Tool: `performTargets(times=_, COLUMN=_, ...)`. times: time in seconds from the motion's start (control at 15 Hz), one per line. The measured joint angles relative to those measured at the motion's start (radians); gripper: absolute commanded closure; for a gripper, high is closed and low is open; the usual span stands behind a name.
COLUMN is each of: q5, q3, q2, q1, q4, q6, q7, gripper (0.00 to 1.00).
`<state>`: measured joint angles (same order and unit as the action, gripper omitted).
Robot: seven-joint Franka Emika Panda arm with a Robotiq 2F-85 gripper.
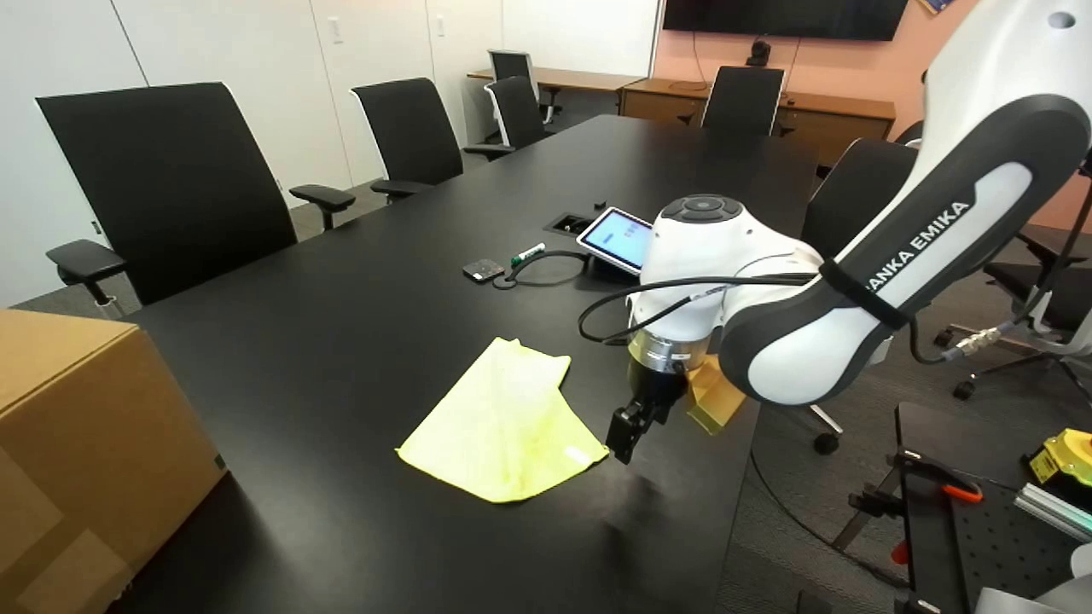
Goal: Fold the yellow towel
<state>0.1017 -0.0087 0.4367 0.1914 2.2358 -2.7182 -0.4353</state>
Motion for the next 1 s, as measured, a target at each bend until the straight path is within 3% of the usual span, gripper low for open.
performTargets(times=1.0, q5=-0.090, q3=0.037, q2=0.211, q1=-0.021, q4=-0.252, q6=0.009, q7=0.118, gripper=0.00)
